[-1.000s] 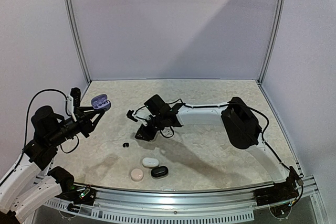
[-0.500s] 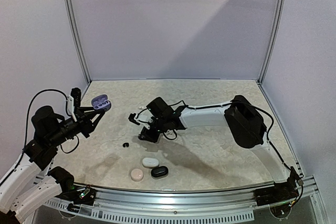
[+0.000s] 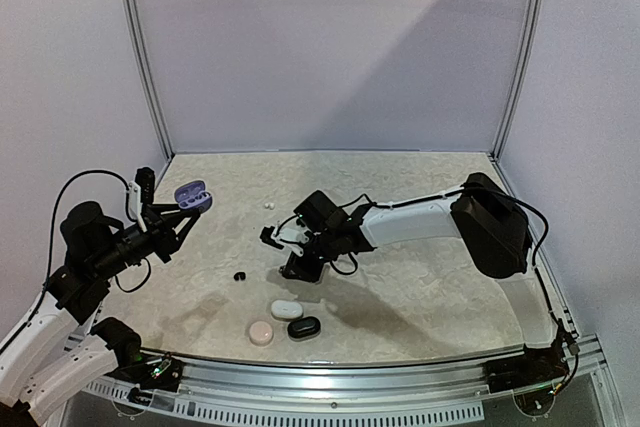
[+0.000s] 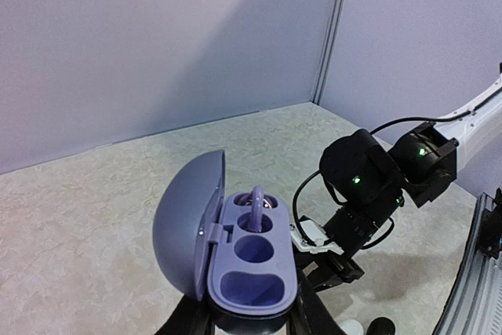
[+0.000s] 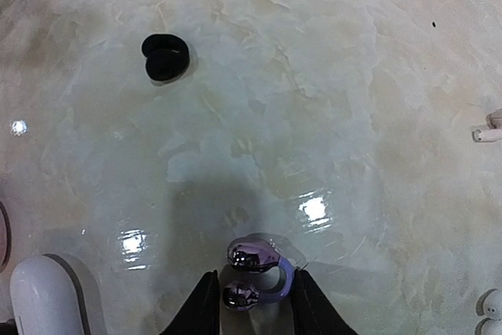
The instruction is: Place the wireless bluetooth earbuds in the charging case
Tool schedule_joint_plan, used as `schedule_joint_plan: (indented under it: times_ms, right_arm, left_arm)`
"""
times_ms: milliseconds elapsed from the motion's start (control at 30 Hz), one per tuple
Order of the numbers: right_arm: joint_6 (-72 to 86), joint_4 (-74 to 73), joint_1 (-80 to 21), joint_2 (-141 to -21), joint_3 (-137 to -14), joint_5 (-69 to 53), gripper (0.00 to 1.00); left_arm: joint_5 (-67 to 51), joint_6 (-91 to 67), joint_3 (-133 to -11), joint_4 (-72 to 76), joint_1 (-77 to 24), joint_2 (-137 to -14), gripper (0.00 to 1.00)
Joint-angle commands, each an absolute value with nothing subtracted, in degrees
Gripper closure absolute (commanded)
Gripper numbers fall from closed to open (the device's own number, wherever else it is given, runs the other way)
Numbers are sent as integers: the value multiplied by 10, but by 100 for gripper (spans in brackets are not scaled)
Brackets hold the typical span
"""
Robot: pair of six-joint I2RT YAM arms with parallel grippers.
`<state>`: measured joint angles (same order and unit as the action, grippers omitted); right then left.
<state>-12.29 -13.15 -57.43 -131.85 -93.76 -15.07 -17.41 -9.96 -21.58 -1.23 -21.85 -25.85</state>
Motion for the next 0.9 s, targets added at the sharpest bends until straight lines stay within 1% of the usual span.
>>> schedule_joint_plan:
  times_ms: [0, 233, 333, 400, 500, 567, 600, 733, 867]
  right_arm:
    - [-116, -172, -578, -1294, -918, -147, 68]
    - [-105, -156, -579, -1235, -827, -137, 68]
    - [-101, -150, -579, -1222, -823, -140, 67]
    - [-101, -158, -578, -1225, -836, -150, 64]
    - [-107, -178, -577, -1235, -862, -165, 56]
    - [-106, -182, -567, -1237, -875, -178, 55]
    - [-102, -178, -561, -1235, -880, -187, 56]
    - [-91, -163, -551, -1228, -897, -208, 63]
    - [-90, -185, -551, -1260, -938, -207, 72]
  left_arm:
    - [-177, -102, -207, -10, -211, -256, 100]
    - [-179, -106, -205, -10, -211, -257, 100]
    - [-180, -106, -204, -10, -211, -258, 100]
    - [-180, -106, -204, -10, -211, -259, 100]
    - [-180, -104, -206, -10, -211, -258, 100]
    - [-180, -103, -206, -10, -210, -258, 100]
    - [-180, -103, -205, -10, -210, -258, 100]
    - [-180, -104, -205, -10, -210, -258, 100]
    - [-180, -103, -205, -10, -210, -259, 100]
